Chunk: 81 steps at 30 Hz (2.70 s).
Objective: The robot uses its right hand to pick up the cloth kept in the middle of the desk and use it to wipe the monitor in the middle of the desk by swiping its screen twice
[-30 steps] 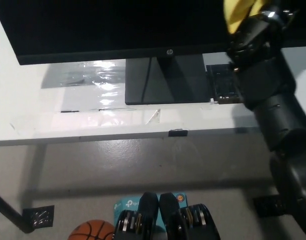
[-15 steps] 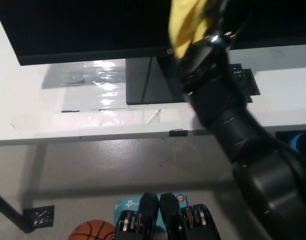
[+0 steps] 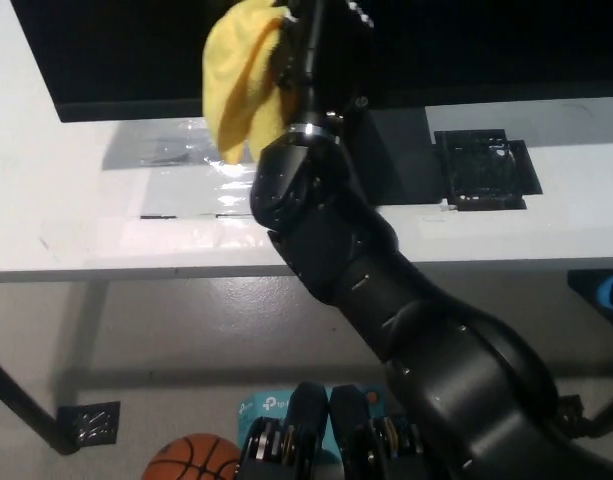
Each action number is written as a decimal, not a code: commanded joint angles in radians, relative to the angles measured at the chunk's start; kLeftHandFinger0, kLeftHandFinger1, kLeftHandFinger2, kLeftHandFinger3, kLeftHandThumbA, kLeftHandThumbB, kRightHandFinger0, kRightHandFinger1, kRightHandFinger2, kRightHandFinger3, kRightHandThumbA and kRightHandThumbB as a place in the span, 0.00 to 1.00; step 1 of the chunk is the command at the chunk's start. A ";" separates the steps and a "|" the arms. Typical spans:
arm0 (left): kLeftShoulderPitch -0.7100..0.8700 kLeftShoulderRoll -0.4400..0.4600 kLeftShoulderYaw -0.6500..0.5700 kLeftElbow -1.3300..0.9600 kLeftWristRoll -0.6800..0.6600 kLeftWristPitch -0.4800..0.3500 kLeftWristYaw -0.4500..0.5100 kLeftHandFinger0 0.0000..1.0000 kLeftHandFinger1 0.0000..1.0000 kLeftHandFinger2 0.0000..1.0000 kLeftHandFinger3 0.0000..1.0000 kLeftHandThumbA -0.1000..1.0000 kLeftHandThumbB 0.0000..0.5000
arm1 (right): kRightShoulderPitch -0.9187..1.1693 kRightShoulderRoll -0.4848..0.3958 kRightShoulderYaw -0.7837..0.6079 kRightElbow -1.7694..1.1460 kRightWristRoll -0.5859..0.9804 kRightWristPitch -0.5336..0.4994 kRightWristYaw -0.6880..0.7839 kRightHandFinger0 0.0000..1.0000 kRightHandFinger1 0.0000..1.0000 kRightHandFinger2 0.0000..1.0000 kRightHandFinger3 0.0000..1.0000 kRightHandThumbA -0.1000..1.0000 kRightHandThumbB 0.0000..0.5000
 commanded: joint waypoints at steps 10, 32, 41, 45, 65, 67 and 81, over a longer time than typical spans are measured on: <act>0.051 0.005 0.024 0.020 -0.013 -0.055 -0.006 0.77 0.74 0.86 1.00 0.22 0.21 | -0.076 -0.106 0.038 -0.020 -0.005 -0.061 0.003 0.00 0.00 0.20 0.21 0.00 0.17; 0.076 -0.013 0.062 0.011 -0.030 -0.034 -0.006 0.76 0.73 0.82 1.00 0.17 0.25 | -0.001 -0.361 0.054 -0.050 -0.029 -0.026 0.010 0.00 0.00 0.28 0.26 0.00 0.18; 0.085 -0.012 0.062 0.034 -0.015 -0.052 0.006 0.77 0.73 0.84 1.00 0.20 0.26 | 0.037 -0.448 0.048 -0.088 -0.028 -0.025 0.021 0.00 0.00 0.34 0.30 0.00 0.09; 0.098 -0.012 0.071 0.018 -0.025 -0.040 0.004 0.79 0.75 0.86 1.00 0.18 0.25 | 0.066 -0.487 0.021 -0.122 -0.009 -0.001 0.046 0.00 0.04 0.38 0.31 0.00 0.05; 0.103 -0.010 0.076 0.004 -0.018 -0.024 0.007 0.81 0.76 0.86 1.00 0.20 0.26 | 0.110 -0.531 -0.022 -0.093 0.012 -0.014 0.029 0.00 0.04 0.35 0.18 0.00 0.14; 0.099 -0.010 0.075 -0.003 -0.016 -0.012 0.008 0.81 0.76 0.86 1.00 0.20 0.26 | 0.112 -0.524 -0.016 -0.093 0.010 -0.009 0.037 0.00 0.03 0.35 0.18 0.00 0.11; 0.084 -0.015 0.085 -0.006 -0.026 -0.018 0.006 0.79 0.75 0.85 1.00 0.19 0.24 | 0.405 -0.541 0.184 -0.417 -0.161 -0.024 0.094 0.00 0.03 0.34 0.18 0.00 0.00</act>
